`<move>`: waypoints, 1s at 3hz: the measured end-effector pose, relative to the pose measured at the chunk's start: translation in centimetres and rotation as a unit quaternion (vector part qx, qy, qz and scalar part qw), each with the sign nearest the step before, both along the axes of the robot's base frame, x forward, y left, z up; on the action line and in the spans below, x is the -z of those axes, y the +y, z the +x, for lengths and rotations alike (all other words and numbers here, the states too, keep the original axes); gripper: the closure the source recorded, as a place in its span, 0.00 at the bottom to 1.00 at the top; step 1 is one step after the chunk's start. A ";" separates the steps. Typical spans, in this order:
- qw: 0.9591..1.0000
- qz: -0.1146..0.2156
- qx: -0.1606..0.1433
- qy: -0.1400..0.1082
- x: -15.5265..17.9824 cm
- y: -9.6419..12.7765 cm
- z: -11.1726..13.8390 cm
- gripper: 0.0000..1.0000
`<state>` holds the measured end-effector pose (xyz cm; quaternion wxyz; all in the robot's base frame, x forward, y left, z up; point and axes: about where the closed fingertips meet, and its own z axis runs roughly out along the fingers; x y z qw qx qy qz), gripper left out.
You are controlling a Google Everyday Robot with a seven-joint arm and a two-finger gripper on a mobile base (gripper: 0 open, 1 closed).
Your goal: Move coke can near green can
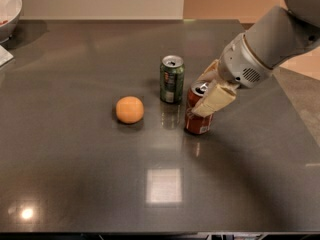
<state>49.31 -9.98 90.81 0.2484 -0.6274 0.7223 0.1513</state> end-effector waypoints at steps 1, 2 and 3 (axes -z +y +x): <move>1.000 0.004 0.022 0.004 0.8 -0.3 2.7 1.00; 0.999 0.001 0.038 0.008 1.4 -0.6 5.0 1.00; 0.999 0.001 0.038 0.008 1.2 -0.6 5.0 0.84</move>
Offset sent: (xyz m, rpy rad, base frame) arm 0.0823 -0.0144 -0.0238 -0.0053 0.0267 -0.1295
